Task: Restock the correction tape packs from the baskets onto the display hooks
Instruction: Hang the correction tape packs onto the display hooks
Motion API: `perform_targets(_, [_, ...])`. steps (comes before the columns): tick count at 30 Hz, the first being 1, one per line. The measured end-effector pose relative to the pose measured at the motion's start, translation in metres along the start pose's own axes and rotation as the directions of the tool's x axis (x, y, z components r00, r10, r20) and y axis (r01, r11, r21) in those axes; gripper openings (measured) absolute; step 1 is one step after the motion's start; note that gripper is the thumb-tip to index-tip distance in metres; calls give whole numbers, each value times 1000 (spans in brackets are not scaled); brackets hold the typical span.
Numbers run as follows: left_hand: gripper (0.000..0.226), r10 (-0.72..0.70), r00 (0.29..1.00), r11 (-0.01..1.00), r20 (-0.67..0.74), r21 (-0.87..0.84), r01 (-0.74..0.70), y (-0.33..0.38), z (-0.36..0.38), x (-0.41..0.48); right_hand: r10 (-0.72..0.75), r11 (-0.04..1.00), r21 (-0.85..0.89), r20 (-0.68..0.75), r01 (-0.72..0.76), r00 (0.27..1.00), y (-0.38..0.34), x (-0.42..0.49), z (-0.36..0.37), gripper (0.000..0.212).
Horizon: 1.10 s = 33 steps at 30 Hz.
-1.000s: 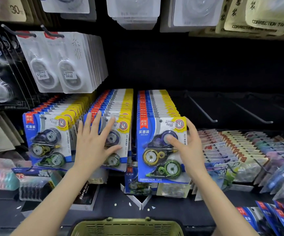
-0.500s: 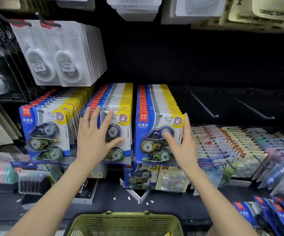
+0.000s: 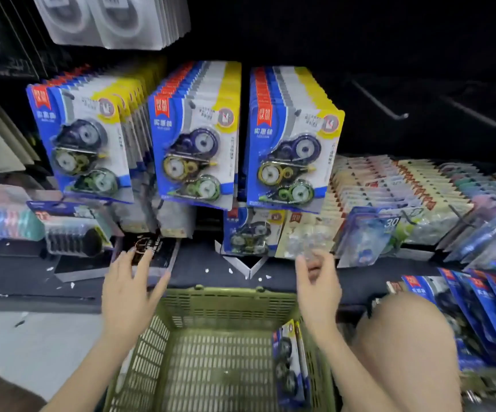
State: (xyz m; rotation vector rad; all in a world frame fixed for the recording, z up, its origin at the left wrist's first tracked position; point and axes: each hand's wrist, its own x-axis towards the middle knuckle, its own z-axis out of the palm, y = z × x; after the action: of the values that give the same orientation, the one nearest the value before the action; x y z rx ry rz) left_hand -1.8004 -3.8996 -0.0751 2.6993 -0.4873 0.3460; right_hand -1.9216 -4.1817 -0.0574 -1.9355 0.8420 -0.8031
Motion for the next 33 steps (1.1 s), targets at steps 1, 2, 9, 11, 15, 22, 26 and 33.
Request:
perform_targets(1, [80,-46,994,999,98,12,45,-13,15,-19,54,997,-51,64,-50,996,20,-16,10,19])
perform_targets(2, [83,-88,980,996,179,35,83,-26,30,-37,115,988,-116,126,-101,985,41,-30,19,20])
perform_targets(9, [84,-308,898,945,314,209,252,-77,92,-102,470,783,-541,194,-306,861,139,-79,52,44])
perform_targets(11, [78,-330,893,938,307,213,274,-77,98,-107,527,744,-554,144,-373,838,150,-81,51,50])
perform_targets(15, [66,-377,885,922,273,204,330,-71,99,-106,494,719,-617,130,-320,860,167,-92,50,56])
perform_targets(22, [67,-376,891,921,256,212,328,-67,102,-103,459,588,-791,158,-165,874,181,-96,65,57])
perform_targets(26, [64,-375,907,916,189,223,332,-67,107,-103,496,516,-839,129,-172,859,187,-97,82,63])
perform_targets(33, [65,-398,912,907,99,190,375,-69,117,-104,473,545,-819,120,-182,873,210,-102,82,40])
